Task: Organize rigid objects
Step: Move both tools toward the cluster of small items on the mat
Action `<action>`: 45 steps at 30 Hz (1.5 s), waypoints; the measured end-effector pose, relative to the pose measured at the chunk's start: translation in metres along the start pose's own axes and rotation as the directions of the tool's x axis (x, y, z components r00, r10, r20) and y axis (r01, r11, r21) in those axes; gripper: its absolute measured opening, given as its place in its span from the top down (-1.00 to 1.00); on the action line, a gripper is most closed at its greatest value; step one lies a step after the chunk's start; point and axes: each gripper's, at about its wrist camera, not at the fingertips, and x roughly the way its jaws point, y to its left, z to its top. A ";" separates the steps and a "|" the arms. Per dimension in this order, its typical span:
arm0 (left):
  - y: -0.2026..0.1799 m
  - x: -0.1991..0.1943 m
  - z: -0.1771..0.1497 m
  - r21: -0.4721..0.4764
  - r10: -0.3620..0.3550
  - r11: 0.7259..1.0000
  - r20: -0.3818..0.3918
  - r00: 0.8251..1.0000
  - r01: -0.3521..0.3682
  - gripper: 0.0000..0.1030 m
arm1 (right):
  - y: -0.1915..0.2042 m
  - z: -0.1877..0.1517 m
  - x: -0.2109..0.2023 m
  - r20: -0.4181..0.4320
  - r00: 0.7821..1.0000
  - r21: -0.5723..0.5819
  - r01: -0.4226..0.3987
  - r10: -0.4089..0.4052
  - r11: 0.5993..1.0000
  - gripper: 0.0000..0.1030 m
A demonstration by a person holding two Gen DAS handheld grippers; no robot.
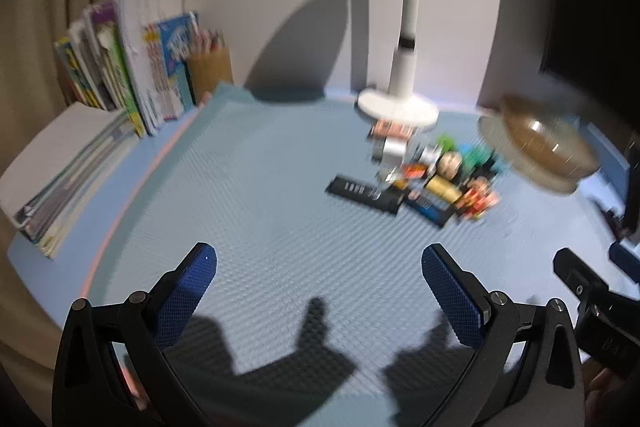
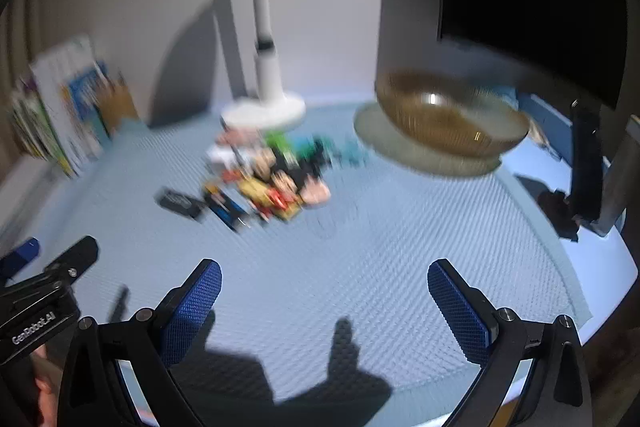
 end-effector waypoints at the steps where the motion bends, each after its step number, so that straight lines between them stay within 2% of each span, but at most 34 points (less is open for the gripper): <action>1: 0.000 -0.008 0.001 -0.002 -0.004 1.000 0.009 1.000 0.004 -0.99 | 0.002 0.002 -0.009 0.021 1.000 0.000 -0.008 0.008 1.000 -1.00; 4: 0.001 -0.037 -0.009 0.001 0.005 1.000 0.053 0.999 -0.005 -0.99 | 0.004 -0.008 -0.037 0.056 0.998 0.004 0.007 -0.007 1.000 -1.00; 7: -0.002 -0.061 -0.023 0.020 0.016 1.000 0.088 0.996 -0.018 -0.99 | -0.002 -0.014 -0.050 0.057 0.998 0.046 -0.035 0.032 0.998 -1.00; 11: -0.011 -0.079 -0.033 0.010 0.020 1.000 0.116 0.993 -0.022 -0.99 | -0.012 -0.021 -0.064 0.065 0.996 0.082 -0.074 0.069 0.994 -1.00; 18: -0.002 -0.085 -0.030 -0.064 0.022 0.998 0.130 0.991 -0.013 -0.99 | -0.007 -0.025 -0.084 0.102 0.994 0.055 -0.049 0.043 0.997 -1.00; 24: 0.004 -0.063 -0.027 -0.108 0.036 0.994 0.084 0.996 -0.027 -0.99 | -0.013 -0.022 -0.066 0.067 0.994 0.101 -0.090 0.083 0.991 -1.00; 30: 0.010 -0.035 -0.023 -0.136 0.048 0.990 0.040 0.998 -0.042 -0.99 | -0.019 -0.017 -0.042 0.048 0.997 0.134 -0.072 0.066 0.988 -1.00; 34: 0.006 -0.017 -0.016 -0.096 0.058 0.994 0.029 0.998 -0.055 -0.99 | -0.023 -0.011 -0.026 0.042 0.999 0.136 -0.038 0.033 0.990 -1.00; 38: 0.007 0.007 -0.007 -0.053 0.092 0.994 0.004 0.996 -0.092 -0.99 | -0.025 0.001 -0.007 0.042 0.999 0.112 -0.009 0.004 0.994 -1.00; 43: 0.014 0.046 0.012 -0.049 0.082 0.995 -0.054 0.995 -0.085 -0.99 | -0.009 0.015 0.023 0.016 0.999 0.037 -0.030 0.029 0.999 -1.00; 45: 0.018 0.064 0.018 -0.065 0.056 0.996 -0.101 0.993 -0.063 -0.99 | -0.001 0.018 0.036 0.005 1.000 -0.011 -0.027 0.027 1.000 -1.00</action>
